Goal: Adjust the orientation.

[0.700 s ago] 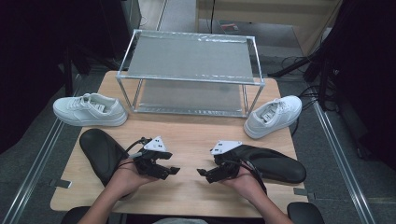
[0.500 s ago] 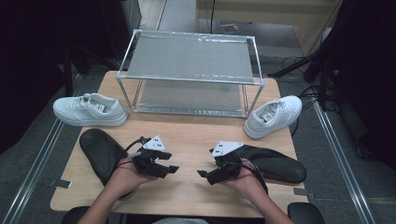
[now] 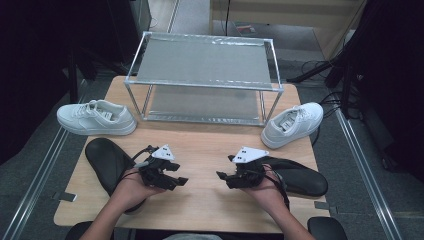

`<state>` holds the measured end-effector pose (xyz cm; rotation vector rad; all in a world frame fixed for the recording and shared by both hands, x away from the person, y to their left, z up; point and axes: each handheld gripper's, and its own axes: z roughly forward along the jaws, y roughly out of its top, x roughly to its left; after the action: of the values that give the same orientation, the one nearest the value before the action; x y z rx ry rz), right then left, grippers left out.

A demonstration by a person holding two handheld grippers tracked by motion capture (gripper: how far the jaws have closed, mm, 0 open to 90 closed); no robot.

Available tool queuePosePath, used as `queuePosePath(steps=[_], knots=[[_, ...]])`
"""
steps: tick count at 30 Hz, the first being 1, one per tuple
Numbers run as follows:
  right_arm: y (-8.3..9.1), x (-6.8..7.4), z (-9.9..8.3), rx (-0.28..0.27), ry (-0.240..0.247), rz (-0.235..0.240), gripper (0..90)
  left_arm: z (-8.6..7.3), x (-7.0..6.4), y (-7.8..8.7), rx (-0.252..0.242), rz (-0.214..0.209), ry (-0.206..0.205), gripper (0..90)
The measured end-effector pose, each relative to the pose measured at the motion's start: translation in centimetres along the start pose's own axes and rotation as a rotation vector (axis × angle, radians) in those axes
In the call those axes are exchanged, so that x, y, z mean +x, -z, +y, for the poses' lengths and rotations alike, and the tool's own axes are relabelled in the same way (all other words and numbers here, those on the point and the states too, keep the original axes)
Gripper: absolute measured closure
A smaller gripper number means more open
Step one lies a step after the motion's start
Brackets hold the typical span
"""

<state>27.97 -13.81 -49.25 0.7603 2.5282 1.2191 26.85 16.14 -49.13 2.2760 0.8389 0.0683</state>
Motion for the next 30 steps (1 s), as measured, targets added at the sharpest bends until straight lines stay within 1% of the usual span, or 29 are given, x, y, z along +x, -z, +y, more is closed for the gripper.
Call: queuePosePath(steps=[1,3,5,6,8,11,12,13,15,16,17,18,19,20,21,22,24,27,29,30], knots=[[0.1,0.0,0.0,-0.004,0.007,0.000,34.9,-0.1,0.3,0.4,-0.008,0.005,0.009,39.5],[0.1,0.0,0.0,-0.002,0.001,0.006,35.1,-0.2,0.5,0.8,-0.012,0.018,0.016,39.6],[0.0,-0.1,0.0,-0.002,-0.001,0.007,35.5,-0.2,0.6,0.9,-0.013,0.021,0.018,39.6],[0.2,-0.1,0.0,-0.010,0.006,0.005,37.8,-0.3,0.9,1.3,-0.012,0.029,0.028,39.5],[0.4,-0.1,0.1,-0.025,0.007,0.005,38.5,-0.3,1.2,1.7,-0.014,0.038,0.037,39.4],[0.8,-0.2,0.2,-0.045,0.003,-0.005,39.4,-0.5,1.5,2.6,-0.027,0.048,0.044,39.7],[0.8,-0.2,0.2,-0.045,0.003,-0.005,39.4,-0.5,1.5,2.6,-0.027,0.048,0.044,40.3],[0.9,-0.5,0.2,-0.047,-0.006,-0.004,39.4,-0.7,1.9,3.1,-0.028,0.049,0.055,41.6],[0.7,-0.6,0.2,-0.041,-0.018,-0.004,39.4,-1.0,2.2,3.5,-0.028,0.065,0.060,43.8],[0.7,-0.6,0.2,-0.041,-0.018,-0.004,39.4,-1.0,2.2,3.5,-0.028,0.065,0.060,44.7],[0.6,-0.7,0.2,-0.038,-0.019,-0.001,39.3,-1.3,2.4,4.0,-0.035,0.077,0.061,48.2],[0.6,-0.7,0.2,-0.038,-0.020,0.000,39.4,-1.4,2.6,4.3,-0.038,0.077,0.061,49.8],[0.6,-0.8,0.2,-0.038,-0.020,0.005,39.3,-1.6,2.8,4.7,-0.046,0.073,0.071,51.3],[0.6,-0.8,0.2,-0.038,-0.020,0.005,39.3,-1.6,2.8,4.7,-0.046,0.073,0.071,54.8],[0.5,-0.7,0.2,-0.039,-0.026,0.013,39.5,-1.8,3.0,5.1,-0.050,0.068,0.082,57.3],[0.5,-0.7,0.3,-0.037,-0.026,0.015,39.6,-1.8,3.0,5.1,-0.050,0.068,0.082,59.2],[0.3,-0.6,0.2,-0.022,-0.021,0.006,40.5,-2.2,3.3,5.8,-0.050,0.071,0.098,62.5],[0.0,-0.5,0.2,-0.016,0.002,0.013,43.7,-2.6,3.5,6.4,-0.060,0.086,0.107,64.3],[0.0,-0.4,0.2,-0.019,0.003,0.020,44.6,-2.8,3.7,6.7,-0.060,0.092,0.113,64.3],[-0.2,-0.4,0.3,-0.004,-0.019,0.049,46.1,-3.2,3.9,7.2,-0.063,0.105,0.125,64.0]])
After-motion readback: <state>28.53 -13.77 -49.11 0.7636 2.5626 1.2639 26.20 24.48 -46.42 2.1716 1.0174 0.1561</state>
